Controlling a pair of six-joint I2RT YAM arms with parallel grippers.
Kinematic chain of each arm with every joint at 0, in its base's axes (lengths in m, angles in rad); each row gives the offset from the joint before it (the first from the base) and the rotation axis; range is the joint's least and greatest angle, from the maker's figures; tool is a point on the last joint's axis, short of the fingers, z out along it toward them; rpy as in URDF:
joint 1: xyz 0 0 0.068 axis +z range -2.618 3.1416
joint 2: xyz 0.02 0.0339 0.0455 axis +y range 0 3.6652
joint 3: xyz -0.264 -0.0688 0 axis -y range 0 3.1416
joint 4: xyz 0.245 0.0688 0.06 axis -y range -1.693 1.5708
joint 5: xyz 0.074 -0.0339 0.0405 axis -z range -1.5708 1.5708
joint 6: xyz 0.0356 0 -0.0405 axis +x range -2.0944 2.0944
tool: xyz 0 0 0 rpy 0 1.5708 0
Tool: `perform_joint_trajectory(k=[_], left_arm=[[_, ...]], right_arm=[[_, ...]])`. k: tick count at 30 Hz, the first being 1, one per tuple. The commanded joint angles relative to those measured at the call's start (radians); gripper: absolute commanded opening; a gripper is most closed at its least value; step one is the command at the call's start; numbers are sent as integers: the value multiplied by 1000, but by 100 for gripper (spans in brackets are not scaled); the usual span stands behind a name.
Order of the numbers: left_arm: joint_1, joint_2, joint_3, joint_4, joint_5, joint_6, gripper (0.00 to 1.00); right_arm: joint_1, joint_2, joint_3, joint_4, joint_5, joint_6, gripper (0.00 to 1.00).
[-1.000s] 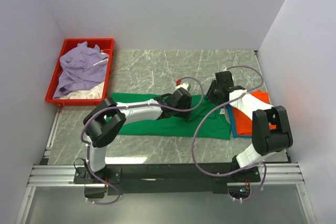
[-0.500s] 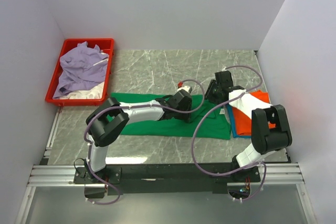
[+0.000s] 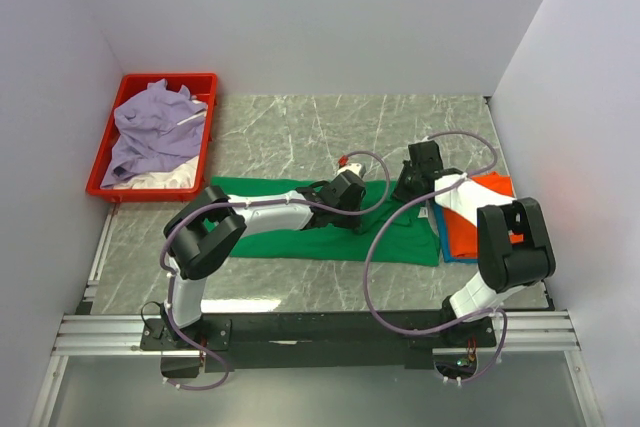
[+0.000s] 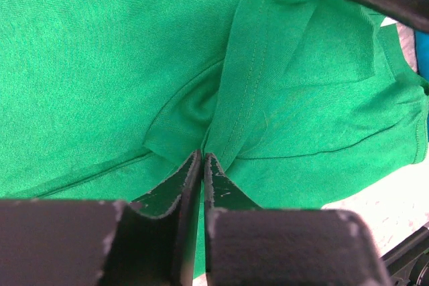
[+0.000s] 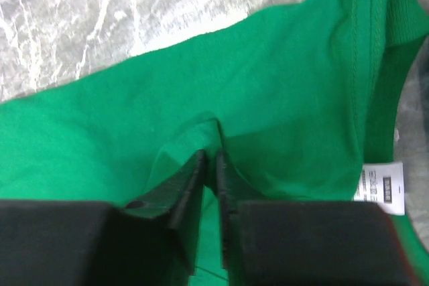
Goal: Fold and stack the t-shirts
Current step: Fold the tshirt
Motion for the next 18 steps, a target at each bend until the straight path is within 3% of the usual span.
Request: perform_joint_trajectory(k=[1,8,18], left_arm=[[-9,-14,32,25,11,-4,11],[-9,-34,29,11,5,-1,1],[-9,-133,9,-50,-46,43,1]], right_arm=[[-5,-66,-19,17,8,-1,17],[-5,-156,-67,10,-1,12,0],[-3,-371,-154,-54,4,20,0]])
